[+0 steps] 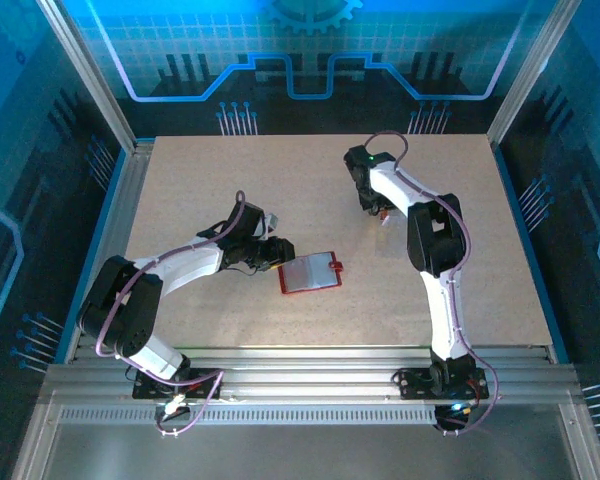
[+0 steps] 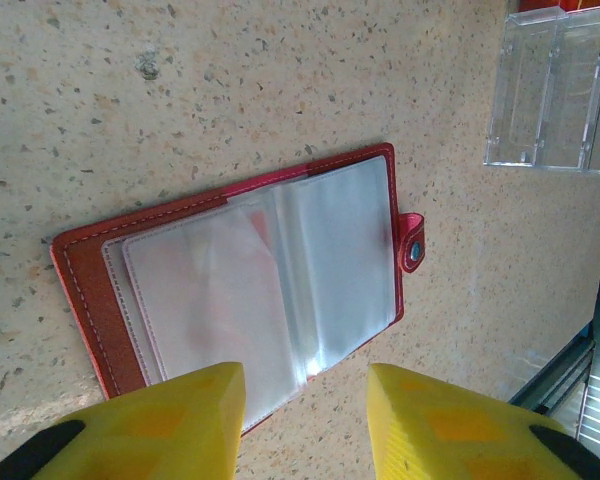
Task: Put the credit cards into the card holder
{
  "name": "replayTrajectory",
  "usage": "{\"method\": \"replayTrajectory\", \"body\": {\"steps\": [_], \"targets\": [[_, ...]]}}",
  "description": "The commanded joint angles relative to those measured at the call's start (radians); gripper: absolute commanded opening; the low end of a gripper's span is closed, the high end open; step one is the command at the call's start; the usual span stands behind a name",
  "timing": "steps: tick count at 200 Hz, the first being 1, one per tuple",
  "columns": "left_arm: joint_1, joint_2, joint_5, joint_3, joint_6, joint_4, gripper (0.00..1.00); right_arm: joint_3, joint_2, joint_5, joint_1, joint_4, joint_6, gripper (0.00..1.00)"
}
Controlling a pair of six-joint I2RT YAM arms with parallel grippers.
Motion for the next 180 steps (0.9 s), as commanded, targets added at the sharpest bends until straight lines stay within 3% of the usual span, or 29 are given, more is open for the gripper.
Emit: {"method": "replayTrajectory", "body": {"steps": [1,93,180], "targets": [[0.006,-0.027,0.026,0.017,-0.011,0.011,0.38,-0.023,-0.037,-0.144,-0.018,0.009,0.000,0.31],[0.006,-0.017,0.035,0.025,-0.021,0.015,0.38,-0.105,-0.103,-0.439,0.006,0.072,-0.039,0.22],[-0.018,0.061,0.083,0.100,-0.040,0.040,0.36,-0.116,-0.166,-0.684,-0.012,0.089,-0.036,0.32]]}}
